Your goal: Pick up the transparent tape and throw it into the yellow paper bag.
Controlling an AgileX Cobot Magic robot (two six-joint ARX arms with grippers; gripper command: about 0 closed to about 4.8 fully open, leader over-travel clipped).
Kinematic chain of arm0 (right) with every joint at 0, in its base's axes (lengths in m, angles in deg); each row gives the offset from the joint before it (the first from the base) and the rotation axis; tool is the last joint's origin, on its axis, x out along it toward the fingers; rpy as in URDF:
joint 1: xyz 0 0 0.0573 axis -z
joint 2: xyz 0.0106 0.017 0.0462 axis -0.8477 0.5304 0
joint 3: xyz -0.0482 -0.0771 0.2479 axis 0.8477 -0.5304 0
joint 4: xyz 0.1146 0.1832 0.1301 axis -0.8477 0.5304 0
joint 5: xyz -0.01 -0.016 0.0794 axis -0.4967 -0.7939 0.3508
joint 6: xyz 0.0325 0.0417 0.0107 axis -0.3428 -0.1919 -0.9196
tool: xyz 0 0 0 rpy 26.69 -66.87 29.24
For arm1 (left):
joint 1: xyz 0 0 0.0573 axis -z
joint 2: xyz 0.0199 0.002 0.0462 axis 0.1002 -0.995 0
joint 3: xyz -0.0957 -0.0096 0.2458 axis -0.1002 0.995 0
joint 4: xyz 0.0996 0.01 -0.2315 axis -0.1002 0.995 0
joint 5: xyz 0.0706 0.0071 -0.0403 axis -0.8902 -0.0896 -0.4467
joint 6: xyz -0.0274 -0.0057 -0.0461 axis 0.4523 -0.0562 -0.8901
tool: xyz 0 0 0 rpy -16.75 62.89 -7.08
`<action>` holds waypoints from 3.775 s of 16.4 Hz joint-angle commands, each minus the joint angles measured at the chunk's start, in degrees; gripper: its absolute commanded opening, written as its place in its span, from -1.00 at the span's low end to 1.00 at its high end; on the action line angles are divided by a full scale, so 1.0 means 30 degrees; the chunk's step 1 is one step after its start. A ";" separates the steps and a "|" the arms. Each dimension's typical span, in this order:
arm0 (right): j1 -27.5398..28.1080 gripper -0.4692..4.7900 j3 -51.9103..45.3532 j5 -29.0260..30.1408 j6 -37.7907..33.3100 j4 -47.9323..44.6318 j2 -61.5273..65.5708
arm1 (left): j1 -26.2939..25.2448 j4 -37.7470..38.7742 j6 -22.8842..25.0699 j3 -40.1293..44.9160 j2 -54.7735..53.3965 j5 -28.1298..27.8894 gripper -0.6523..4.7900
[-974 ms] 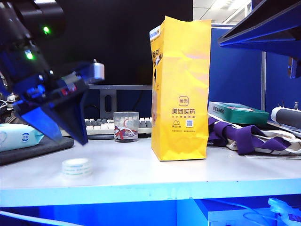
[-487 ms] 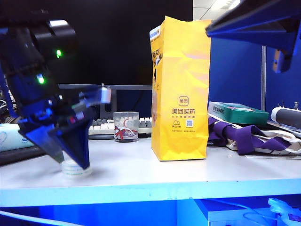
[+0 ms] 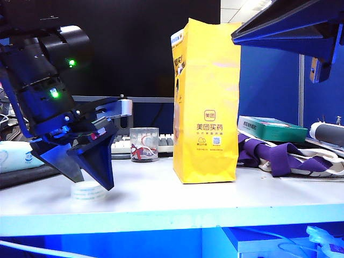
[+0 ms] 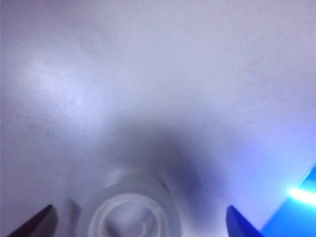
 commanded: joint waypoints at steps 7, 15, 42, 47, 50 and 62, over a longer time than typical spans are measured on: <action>0.0007 -0.79 0.0095 -0.0415 0.0095 -0.0386 0.0000 | 0.0087 0.0357 -0.0080 -0.0066 -0.1552 -0.0022 1.00; 0.0007 -0.79 0.0095 -0.0474 0.0087 -0.0765 0.0000 | 0.0146 0.2273 0.0554 -0.0073 -0.1843 -0.0991 1.00; 0.0007 -0.79 0.0095 -0.0481 0.0095 -0.0903 0.0000 | 0.0146 0.6222 0.1457 -0.3606 -0.1814 -0.1290 0.11; 0.0022 -0.79 0.0095 -0.0481 0.0153 -0.0903 0.0000 | 0.0146 0.9253 0.1625 -1.0025 -0.1617 -0.0867 0.11; 0.0058 -0.79 0.0095 -0.0488 0.0226 -0.0991 0.0000 | 0.0146 1.0069 0.1661 -1.2539 -0.1013 -0.0641 0.11; 0.0066 -0.84 0.2667 -0.7941 0.1647 -0.8590 -0.0015 | 0.0743 0.5413 0.2324 -1.7529 0.0022 0.4619 0.11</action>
